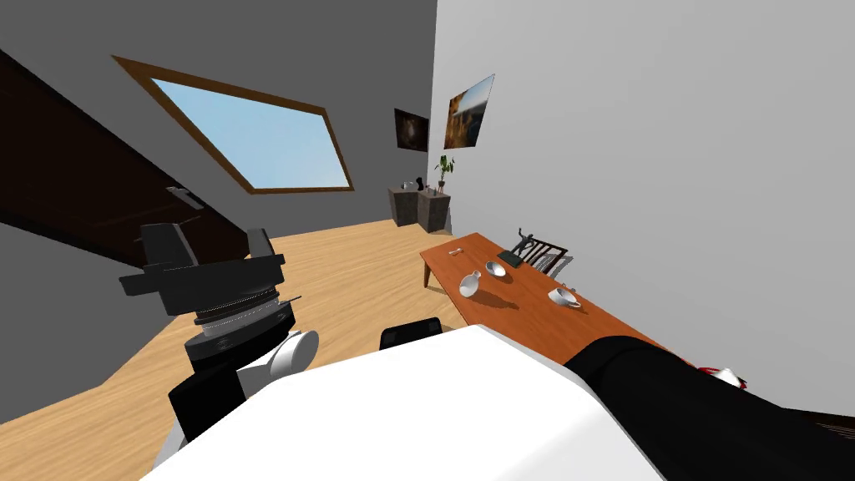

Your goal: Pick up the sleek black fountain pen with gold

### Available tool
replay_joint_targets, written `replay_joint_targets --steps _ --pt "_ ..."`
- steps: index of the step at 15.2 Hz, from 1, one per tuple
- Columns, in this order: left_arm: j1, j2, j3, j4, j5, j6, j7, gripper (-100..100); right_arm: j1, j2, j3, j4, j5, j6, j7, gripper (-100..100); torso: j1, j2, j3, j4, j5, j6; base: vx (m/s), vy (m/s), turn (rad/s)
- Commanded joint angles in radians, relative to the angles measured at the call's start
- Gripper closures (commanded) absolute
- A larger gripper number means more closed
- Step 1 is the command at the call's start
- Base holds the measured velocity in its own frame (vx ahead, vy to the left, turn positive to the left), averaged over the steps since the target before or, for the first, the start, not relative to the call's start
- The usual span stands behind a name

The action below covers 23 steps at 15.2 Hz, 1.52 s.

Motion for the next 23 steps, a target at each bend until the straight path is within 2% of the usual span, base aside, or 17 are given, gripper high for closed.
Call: replay_joint_targets --steps 1,4,5,7,8,9,13,14,15,16,20,21,23 --pt "0.000 0.000 0.000 0.000 0.000 0.000 0.000 0 0.009 -0.018 0.024 0.035 0.012 0.004 0.011 -100 0.000 0.000 0.000 0.000 0.000 0.000 0.124 -0.027 0.146" --pt "0.000 0.000 0.000 0.000 0.000 0.000 0.000 0 0.010 -0.029 0.069 0.083 0.030 0.014 0.024 -100 0.000 0.002 0.001 0.001 0.000 -0.001 0.122 -0.030 0.297" --pt "0.000 0.000 0.000 0.000 0.000 0.000 0.000 0 0.010 -0.029 0.069 0.083 0.030 0.014 0.024 -100 0.000 0.002 0.002 0.001 0.000 0.000 0.098 -0.019 0.151" --pt "0.000 0.000 0.000 0.000 0.000 0.000 0.000 0 0.009 -0.029 0.095 0.108 0.039 0.019 0.031 -100 0.001 0.005 0.003 0.001 0.000 0.000 0.078 -0.013 0.138" --pt "0.000 0.000 0.000 0.000 0.000 0.000 0.000 0 0.002 -0.025 0.085 0.098 0.035 0.019 0.025 -100 0.002 0.006 0.003 0.001 0.000 0.000 0.047 -0.014 0.083" --pt "0.000 0.000 0.000 0.000 0.000 0.000 0.000 0 -0.014 0.008 0.093 0.126 0.043 0.024 0.031 -100 0.002 0.007 0.004 0.002 0.000 0.001 0.010 -0.026 0.053" --pt "0.000 0.000 0.000 0.000 0.000 0.000 0.000 0 -0.046 0.070 0.106 0.172 0.054 0.035 0.037 -100 0.000 0.014 0.008 0.003 0.000 0.001 -0.027 -0.052 0.080" --pt "0.000 0.000 0.000 0.000 0.000 0.000 0.000 0 -0.051 0.080 0.108 0.180 0.056 0.037 0.038 -100 -0.001 0.014 0.008 0.003 -0.001 0.001 -0.031 -0.051 0.064" --pt "0.000 0.000 0.000 0.000 0.000 0.000 0.000 0 -0.046 0.066 0.105 0.173 0.054 0.030 0.036 -100 0.000 0.015 0.009 0.003 -0.001 0.001 -0.017 -0.030 0.029" --pt "0.000 0.000 0.000 0.000 0.000 0.000 0.000 0 -0.048 0.070 0.106 0.175 0.054 0.030 0.037 100 -0.001 0.015 0.009 0.004 -0.001 0.001 -0.005 -0.006 0.000" --pt "0.000 0.000 0.000 0.000 0.000 0.000 0.000 0 -0.048 0.071 0.107 0.174 0.055 0.028 0.037 100 -0.003 0.014 0.009 0.004 -0.002 0.001 0.000 0.000 0.000" --pt "0.000 0.000 0.000 0.000 0.000 0.000 0.000 0 -0.030 0.039 0.100 0.149 0.049 0.029 0.034 100 -0.003 0.014 0.009 0.004 -0.002 0.001 0.013 0.025 -0.079" --pt "0.000 0.000 0.000 0.000 0.000 0.000 0.000 0 -0.014 0.008 0.093 0.126 0.043 0.024 0.031 100 0.000 0.013 0.008 0.003 -0.001 0.002 0.028 0.052 -0.110"
